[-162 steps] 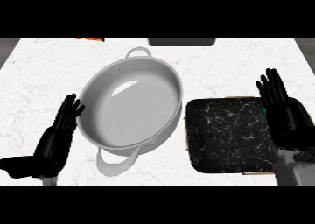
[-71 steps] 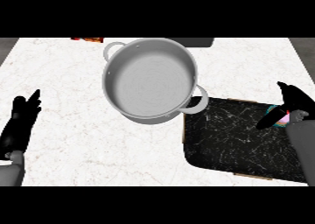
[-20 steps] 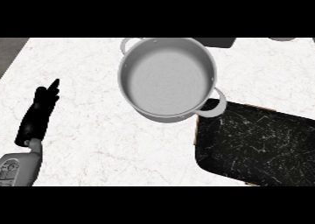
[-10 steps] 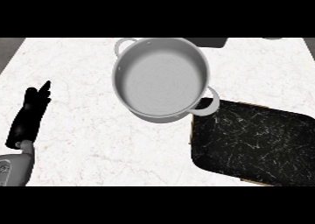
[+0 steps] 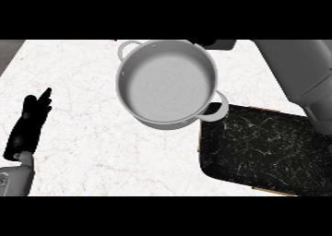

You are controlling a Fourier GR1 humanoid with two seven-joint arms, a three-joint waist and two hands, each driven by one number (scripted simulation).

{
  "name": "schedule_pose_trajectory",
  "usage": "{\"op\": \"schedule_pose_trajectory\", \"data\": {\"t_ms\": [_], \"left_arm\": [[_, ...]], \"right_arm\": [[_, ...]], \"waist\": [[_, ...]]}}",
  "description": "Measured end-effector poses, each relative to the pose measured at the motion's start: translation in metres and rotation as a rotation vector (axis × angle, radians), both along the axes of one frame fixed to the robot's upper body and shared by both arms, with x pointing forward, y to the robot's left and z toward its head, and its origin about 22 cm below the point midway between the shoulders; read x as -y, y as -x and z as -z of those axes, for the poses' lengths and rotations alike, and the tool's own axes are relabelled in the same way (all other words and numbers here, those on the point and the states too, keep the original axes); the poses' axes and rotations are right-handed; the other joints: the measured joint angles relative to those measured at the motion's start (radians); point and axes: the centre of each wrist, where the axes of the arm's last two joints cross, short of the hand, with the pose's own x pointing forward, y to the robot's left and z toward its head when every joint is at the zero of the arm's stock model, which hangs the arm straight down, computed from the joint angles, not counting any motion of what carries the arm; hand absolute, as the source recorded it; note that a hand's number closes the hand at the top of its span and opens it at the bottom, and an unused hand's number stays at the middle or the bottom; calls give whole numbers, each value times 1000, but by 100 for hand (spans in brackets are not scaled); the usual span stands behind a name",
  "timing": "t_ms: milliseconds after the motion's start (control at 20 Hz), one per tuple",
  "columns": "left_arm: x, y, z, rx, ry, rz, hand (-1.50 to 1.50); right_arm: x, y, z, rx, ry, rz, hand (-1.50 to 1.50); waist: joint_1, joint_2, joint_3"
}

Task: Pick the cupcake from the tray and place it in the pot

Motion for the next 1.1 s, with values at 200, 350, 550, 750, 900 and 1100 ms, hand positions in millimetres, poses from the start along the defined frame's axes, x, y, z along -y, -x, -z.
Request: {"op": "schedule_pose_trajectory", "data": {"t_ms": [200, 350, 550, 750, 900, 1100], "left_arm": [[-4, -1, -1, 2, 1, -7, 0], [-5, 1, 3, -5, -1, -11, 0], [-5, 3, 4, -4, 6, -7, 0], [-8, 2, 1, -9, 8, -12, 0], [-6, 3, 2, -5, 4, -7, 0], [-1, 0, 1, 4, 6, 4, 0]], "right_arm": [[-28, 0, 30, -108, 83, -7, -150], [-43, 2, 53, -175, 112, -27, -150], [-53, 3, 70, -304, 48, -34, -150], [-48, 0, 78, -444, -98, -13, -150], [-42, -3, 76, -532, -219, 23, -150], [-12, -12, 66, -591, -347, 90, -150]], "waist": [[-7, -2, 0], [-8, -1, 0], [-9, -1, 0], [-12, -2, 0], [-5, 1, 0], [6, 9, 0]]}}
